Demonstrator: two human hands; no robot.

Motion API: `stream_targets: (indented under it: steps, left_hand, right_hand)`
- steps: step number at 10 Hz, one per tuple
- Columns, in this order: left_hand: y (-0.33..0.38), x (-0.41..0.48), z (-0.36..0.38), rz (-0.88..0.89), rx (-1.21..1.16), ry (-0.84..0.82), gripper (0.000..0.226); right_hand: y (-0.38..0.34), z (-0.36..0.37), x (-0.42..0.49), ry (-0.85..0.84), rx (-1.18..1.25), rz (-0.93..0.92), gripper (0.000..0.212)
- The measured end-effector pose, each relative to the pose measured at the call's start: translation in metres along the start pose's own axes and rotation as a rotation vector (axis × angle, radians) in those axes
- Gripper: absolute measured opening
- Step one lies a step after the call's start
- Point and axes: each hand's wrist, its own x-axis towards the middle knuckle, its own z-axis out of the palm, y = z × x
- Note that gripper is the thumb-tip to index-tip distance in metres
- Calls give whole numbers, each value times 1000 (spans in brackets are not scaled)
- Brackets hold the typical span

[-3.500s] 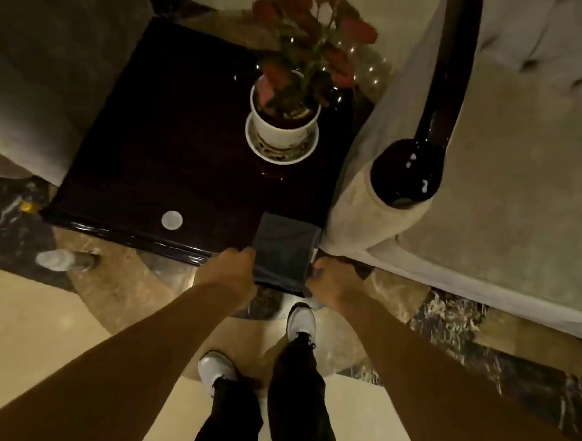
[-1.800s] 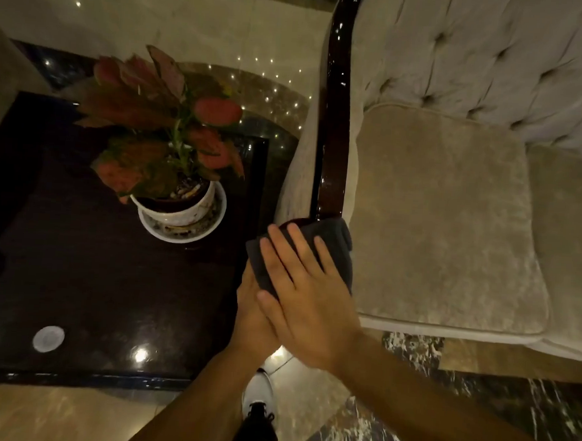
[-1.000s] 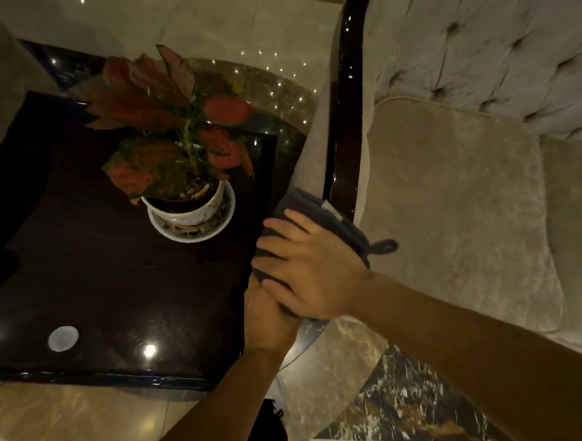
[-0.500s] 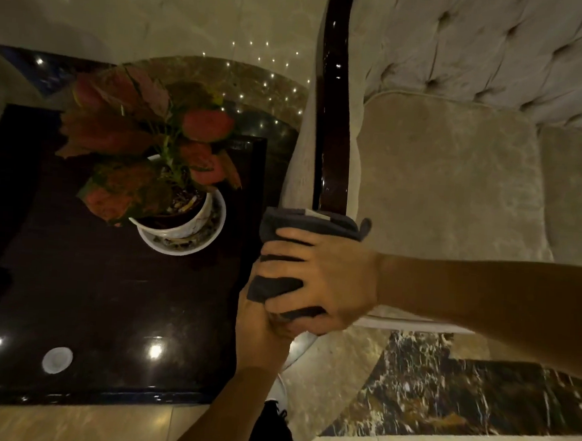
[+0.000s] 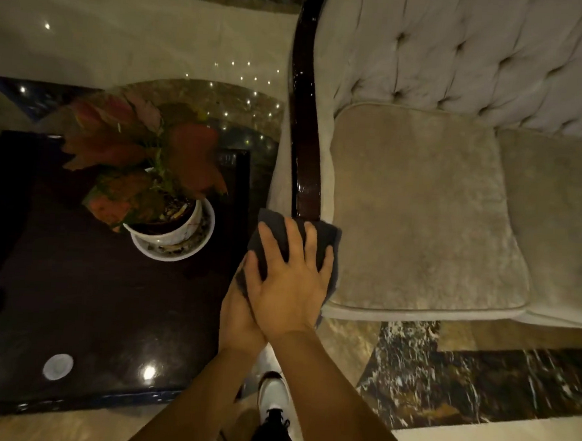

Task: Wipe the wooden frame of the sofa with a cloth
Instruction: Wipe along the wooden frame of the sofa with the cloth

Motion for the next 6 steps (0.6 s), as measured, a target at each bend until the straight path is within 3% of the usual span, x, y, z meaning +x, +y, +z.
stream_targets:
  steps: [1,2,3,4,5,6]
  left_hand:
    - [7,1,-4,30,-34,18,55]
    - [11,7,-9,82,18,-8,48]
    - [28,22,-13,21,93,-109,67]
    - [39,44,-4,65,201,-143,78]
    - [75,86,14,109,188,-80,72]
    - [117,132,35,21,34,-21,77]
  right_hand:
    - [-7,-1,6,-36,-19,81,50]
    - [-3,0,19,-125,-34,-18,52]
    - [14,-6,63,-193,-79,-237,55]
    - [18,-10,127,-129,-132,-364,69]
    - [10,-18,177,-71,-58,-398,80]
    - [7,-28,242,-120,18,-453,72]
